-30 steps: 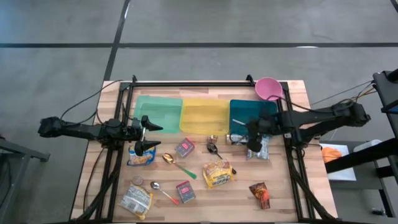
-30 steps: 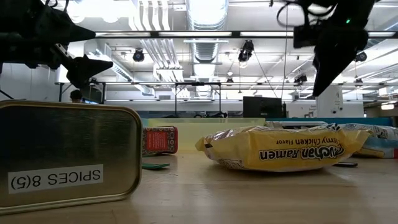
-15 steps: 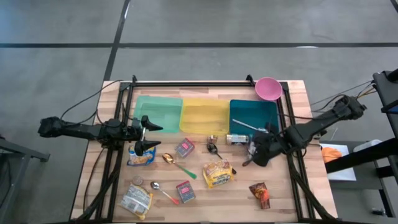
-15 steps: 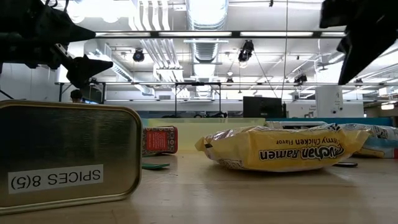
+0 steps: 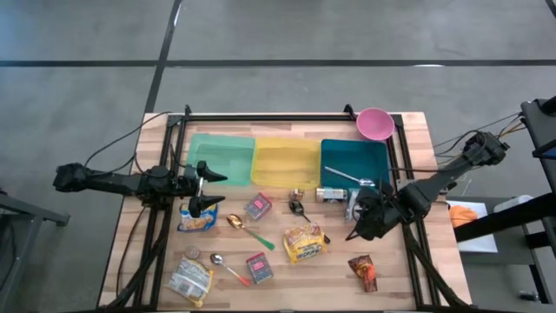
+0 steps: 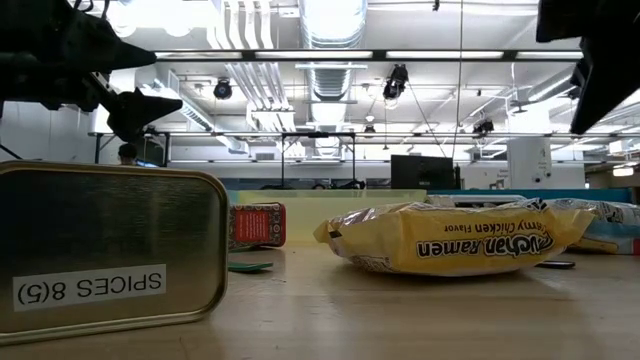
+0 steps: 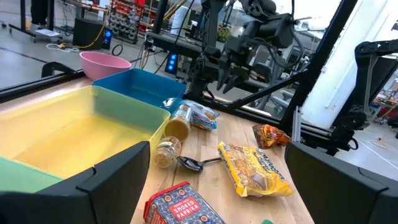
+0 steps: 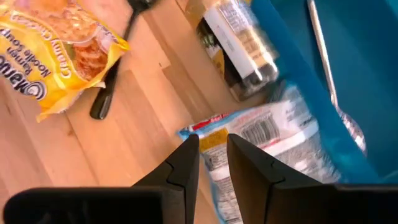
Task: Pick & Place Food Item
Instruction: Put the blue noodle pack into the yellow bin
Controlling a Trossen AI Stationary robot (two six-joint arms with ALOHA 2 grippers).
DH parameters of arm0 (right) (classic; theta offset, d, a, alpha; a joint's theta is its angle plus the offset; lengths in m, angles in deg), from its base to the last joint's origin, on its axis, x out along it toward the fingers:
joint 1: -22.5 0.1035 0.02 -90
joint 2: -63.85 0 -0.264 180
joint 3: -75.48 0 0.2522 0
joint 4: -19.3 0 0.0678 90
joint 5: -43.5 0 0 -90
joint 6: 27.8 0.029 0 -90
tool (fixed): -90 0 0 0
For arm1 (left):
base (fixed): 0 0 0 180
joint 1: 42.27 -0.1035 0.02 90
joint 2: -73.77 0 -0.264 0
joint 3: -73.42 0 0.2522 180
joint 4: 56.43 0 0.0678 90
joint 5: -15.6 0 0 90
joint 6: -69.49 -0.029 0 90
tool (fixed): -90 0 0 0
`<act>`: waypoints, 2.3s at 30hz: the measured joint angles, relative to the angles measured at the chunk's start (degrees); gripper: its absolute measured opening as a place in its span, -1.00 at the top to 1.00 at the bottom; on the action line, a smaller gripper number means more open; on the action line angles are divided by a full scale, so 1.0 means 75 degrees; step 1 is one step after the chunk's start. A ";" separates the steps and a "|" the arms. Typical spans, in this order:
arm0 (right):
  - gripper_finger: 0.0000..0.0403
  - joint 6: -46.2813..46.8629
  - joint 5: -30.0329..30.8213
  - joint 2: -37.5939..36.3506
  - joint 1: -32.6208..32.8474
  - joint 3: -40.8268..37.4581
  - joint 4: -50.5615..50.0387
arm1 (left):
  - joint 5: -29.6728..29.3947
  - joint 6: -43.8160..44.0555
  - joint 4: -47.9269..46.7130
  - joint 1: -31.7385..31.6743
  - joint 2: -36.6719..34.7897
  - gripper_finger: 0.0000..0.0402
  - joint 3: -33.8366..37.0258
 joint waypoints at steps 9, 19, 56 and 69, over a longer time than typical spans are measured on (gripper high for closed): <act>0.60 0.0541 -0.0541 0.0000 0.0001 -0.0837 0.0265 | 0.0000 -0.0119 0.0000 0.0000 0.0002 -0.90 0.0000; 0.15 -0.1068 -0.0541 0.0000 0.0001 -0.1526 0.2200 | 0.0002 -0.0122 0.0000 0.0000 0.0002 -0.90 0.0000; -0.29 -0.7137 -0.0192 0.3445 0.0009 -0.0145 0.1375 | -0.0050 -0.0119 0.0000 -0.0001 0.0005 -0.90 0.0000; 0.38 -0.7304 0.0111 0.3436 0.0015 -0.0438 0.1645 | -0.0051 -0.0117 0.0000 0.0000 0.0005 -0.90 0.0000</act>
